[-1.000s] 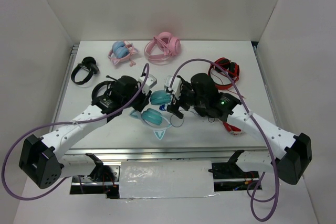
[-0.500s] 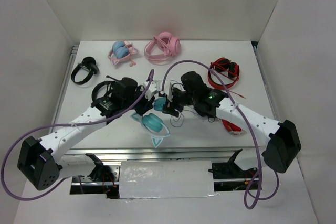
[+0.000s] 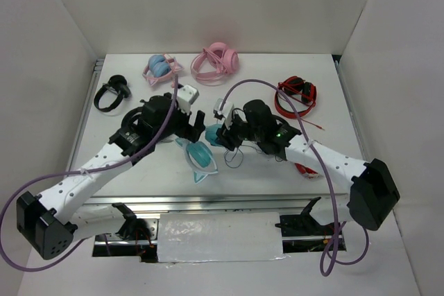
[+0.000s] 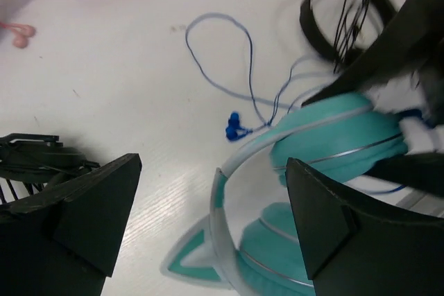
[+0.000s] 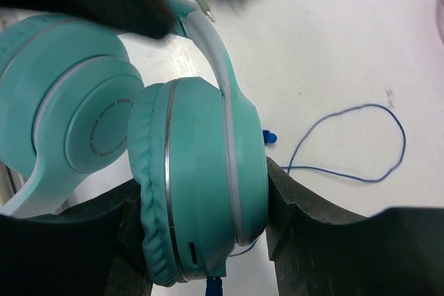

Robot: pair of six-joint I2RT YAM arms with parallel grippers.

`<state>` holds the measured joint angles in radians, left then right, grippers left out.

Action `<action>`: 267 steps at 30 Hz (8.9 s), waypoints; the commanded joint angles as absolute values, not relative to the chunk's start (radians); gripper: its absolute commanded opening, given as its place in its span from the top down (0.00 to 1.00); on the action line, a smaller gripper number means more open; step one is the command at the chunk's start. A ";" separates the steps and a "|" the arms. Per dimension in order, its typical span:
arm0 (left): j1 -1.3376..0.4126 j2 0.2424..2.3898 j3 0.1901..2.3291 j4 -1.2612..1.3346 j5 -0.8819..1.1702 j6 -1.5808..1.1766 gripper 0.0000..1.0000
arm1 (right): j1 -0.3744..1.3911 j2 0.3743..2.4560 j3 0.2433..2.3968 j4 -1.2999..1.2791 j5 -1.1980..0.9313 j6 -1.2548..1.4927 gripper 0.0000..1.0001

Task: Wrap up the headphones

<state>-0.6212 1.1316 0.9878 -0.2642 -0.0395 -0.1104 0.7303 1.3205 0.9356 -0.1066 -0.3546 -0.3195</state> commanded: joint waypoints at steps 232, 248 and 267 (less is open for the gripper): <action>-0.410 1.542 2.082 -0.561 0.667 -0.179 1.00 | 0.600 1.439 0.695 0.774 -0.382 0.043 0.51; -0.466 1.494 2.067 -0.597 0.993 -0.011 1.00 | 0.497 1.816 1.227 0.560 -0.457 0.207 1.00; -0.756 1.675 1.689 -0.750 0.516 0.515 1.00 | 0.219 1.620 1.402 0.129 -0.362 -0.083 1.00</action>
